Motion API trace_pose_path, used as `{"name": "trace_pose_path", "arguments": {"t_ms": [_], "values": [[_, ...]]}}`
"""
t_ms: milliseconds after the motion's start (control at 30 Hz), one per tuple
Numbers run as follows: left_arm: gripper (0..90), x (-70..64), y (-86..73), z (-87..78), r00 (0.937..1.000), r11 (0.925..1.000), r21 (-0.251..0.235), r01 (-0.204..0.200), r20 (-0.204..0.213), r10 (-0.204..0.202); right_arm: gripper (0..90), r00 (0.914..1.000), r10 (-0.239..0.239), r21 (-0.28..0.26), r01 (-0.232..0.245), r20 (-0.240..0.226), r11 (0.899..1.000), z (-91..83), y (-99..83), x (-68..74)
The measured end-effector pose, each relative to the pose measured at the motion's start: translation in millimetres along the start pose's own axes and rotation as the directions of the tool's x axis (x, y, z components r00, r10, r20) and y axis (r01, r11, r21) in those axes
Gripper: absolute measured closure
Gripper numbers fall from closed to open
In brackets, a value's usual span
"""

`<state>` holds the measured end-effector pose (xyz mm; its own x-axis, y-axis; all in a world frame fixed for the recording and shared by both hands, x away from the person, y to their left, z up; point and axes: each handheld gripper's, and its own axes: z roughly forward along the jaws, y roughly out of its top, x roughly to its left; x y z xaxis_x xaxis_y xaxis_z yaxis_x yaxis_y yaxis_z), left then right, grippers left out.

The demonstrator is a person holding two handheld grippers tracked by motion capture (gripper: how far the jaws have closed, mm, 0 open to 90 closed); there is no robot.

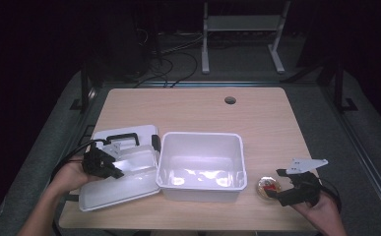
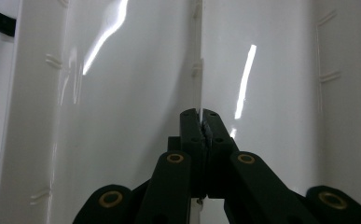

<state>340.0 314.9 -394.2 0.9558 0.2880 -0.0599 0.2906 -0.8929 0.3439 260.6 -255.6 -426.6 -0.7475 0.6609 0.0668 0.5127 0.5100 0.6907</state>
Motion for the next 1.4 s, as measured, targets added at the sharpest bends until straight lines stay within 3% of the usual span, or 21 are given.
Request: {"name": "trace_pose_path", "arguments": {"t_ms": [567, 767, 867, 1167, 1400], "values": [[83.5, -2.8, -3.0, 10.4, 1.0, 0.9992, 0.039, 0.0, 0.008, 0.0, 14.9, 0.9984, -0.049, 0.08, 0.051, -0.028, 0.995, 7.8, 0.7, -6.8], [69.1, -6.1, 0.5, -1.2, 1.0, 1.0, -0.002, 0.008, 0.004, -0.008, 14.9, 0.9976, -0.06, 0.136, 0.064, -0.034, 0.989, 10.1, 0.9, -9.7], [59.3, -9.0, 3.8, -6.0, 1.0, 0.9994, -0.034, 0.002, -0.006, -0.002, 14.9, 0.9967, -0.072, 0.185, 0.077, -0.037, 0.98, 15.2, 2.1, -10.5], [48.1, -17.7, 13.9, -9.7, 0.9997, 0.9945, -0.104, -0.016, -0.019, 0.014, 14.5, 0.9925, -0.108, 0.299, 0.12, -0.057, 0.947, 32.1, 8.1, -8.9], [42.4, -20.0, 11.7, -9.3, 0.9997, 0.9869, -0.162, 0.0, -0.023, -0.004, 18.9, 0.9892, -0.129, 0.329, 0.145, -0.07, 0.933, 39.6, 11.3, -5.8]]}}
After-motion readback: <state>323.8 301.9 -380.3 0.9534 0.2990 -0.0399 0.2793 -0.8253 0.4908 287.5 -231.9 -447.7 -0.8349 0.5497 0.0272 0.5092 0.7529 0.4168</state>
